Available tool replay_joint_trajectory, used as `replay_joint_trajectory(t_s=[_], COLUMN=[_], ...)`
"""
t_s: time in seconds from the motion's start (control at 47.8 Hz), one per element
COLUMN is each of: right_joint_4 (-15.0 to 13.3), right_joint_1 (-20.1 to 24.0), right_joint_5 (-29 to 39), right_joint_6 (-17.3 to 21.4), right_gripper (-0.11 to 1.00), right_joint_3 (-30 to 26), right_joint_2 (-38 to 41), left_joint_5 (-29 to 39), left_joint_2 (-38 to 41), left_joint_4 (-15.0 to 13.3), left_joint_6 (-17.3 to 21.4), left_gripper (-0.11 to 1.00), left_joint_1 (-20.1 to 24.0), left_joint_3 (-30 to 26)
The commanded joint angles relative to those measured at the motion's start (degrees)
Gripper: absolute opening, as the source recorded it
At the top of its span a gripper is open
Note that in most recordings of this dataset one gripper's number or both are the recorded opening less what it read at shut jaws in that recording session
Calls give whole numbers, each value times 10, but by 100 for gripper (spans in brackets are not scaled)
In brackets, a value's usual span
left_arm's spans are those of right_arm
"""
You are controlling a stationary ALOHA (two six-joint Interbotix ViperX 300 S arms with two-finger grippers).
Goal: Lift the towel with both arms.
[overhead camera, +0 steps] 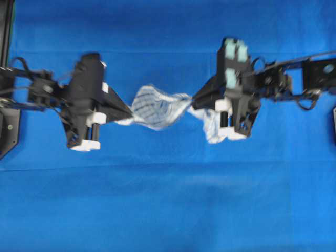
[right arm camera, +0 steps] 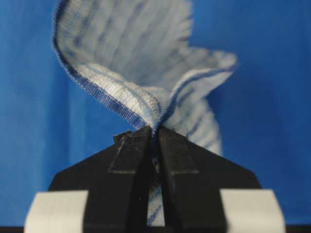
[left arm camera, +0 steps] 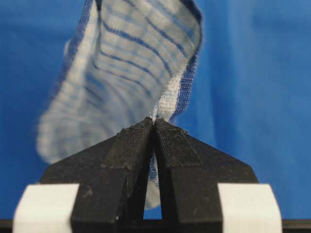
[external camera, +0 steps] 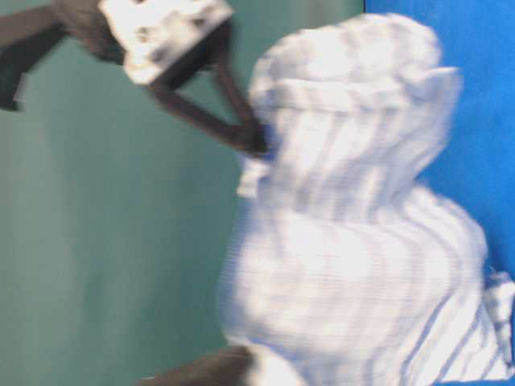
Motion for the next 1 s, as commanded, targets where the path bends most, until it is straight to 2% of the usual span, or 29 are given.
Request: replay_joint_trajectory(t_s=[0.0,0.335,0.502,0.669,0.983], right_joint_4=[-6,-40,-44,-47,-47], right_joint_1=[-11,-28,-28,-28,-28], right_joint_5=[28,123,156,171,183], right_joint_6=[-1,-3,-4,-5,-8], right_gripper=[5,5,5,5,5], right_joint_3=[-36,-147,-196,-218,-217], right_joint_2=[-36,-90,-103,-112,-111], left_joint_5=[-2,11,36,54,63], left_joint_2=[-39,-122,-136,-131,-113], left_joint_4=[0,0,0,0,0], left_joint_6=[-1,1,2,3,4], left_gripper=[1,1,1,1,1], left_joint_1=[8,43,54,54,54], left_joint_3=[-25,-88,-132,-165,-173])
